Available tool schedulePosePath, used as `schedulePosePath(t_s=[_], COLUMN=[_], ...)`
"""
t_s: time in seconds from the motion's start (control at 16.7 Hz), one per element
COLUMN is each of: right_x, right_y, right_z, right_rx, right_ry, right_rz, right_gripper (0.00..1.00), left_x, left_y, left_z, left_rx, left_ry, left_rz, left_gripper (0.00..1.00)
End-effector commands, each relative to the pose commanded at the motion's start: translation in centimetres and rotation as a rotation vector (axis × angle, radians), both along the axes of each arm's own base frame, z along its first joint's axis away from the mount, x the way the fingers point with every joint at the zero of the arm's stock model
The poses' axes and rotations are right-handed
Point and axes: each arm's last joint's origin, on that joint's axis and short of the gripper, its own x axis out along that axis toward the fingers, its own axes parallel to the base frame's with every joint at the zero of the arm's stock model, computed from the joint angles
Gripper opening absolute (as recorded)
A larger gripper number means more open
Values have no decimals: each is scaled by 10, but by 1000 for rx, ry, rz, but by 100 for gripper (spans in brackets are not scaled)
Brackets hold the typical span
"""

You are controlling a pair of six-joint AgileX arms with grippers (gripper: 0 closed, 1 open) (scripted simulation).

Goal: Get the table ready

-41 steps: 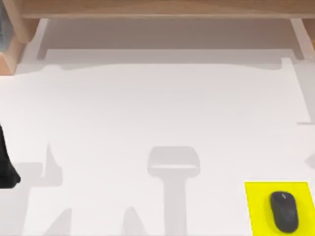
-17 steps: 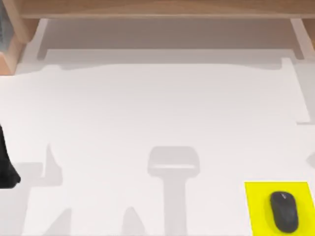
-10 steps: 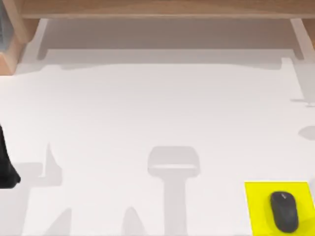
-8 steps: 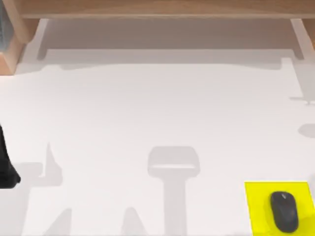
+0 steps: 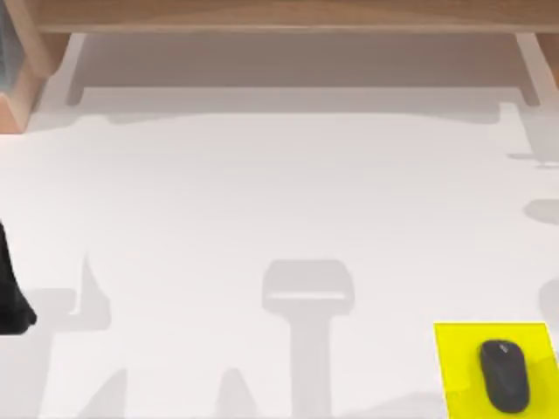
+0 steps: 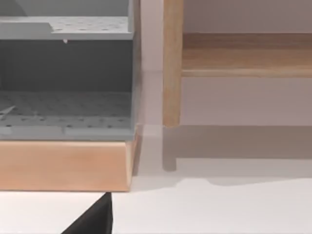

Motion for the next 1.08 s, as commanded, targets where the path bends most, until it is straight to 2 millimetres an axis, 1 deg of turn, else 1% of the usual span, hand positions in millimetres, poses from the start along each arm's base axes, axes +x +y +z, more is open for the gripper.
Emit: schedulePosePath(t_s=[0.12, 0.24, 0.3, 0.54, 0.6, 0.72, 0.96, 1.08], right_x=[20, 32, 35, 34, 37, 50, 86, 95], right_y=[-1, 0, 0, -1, -1, -1, -2, -2], right_z=[2, 1, 0, 0, -1, -2, 0, 0], right_rx=[-3, 0, 1, 4, 2, -2, -2, 3], right_ry=[-7, 0, 3, 5, 9, 12, 1, 3], right_rz=[-2, -4, -4, -6, -5, -2, -4, -6], right_gripper=[0, 0, 0, 0, 0, 0, 0, 0], left_x=[0, 0, 0, 0, 0, 0, 0, 0], left_y=[0, 0, 0, 0, 0, 0, 0, 0], left_z=[0, 0, 0, 0, 0, 0, 0, 0], left_rx=[0, 0, 0, 0, 0, 0, 0, 0], left_ry=[0, 0, 0, 0, 0, 0, 0, 0], left_rz=[0, 0, 0, 0, 0, 0, 0, 0], left_gripper=[100, 100, 100, 100, 100, 100, 100, 100])
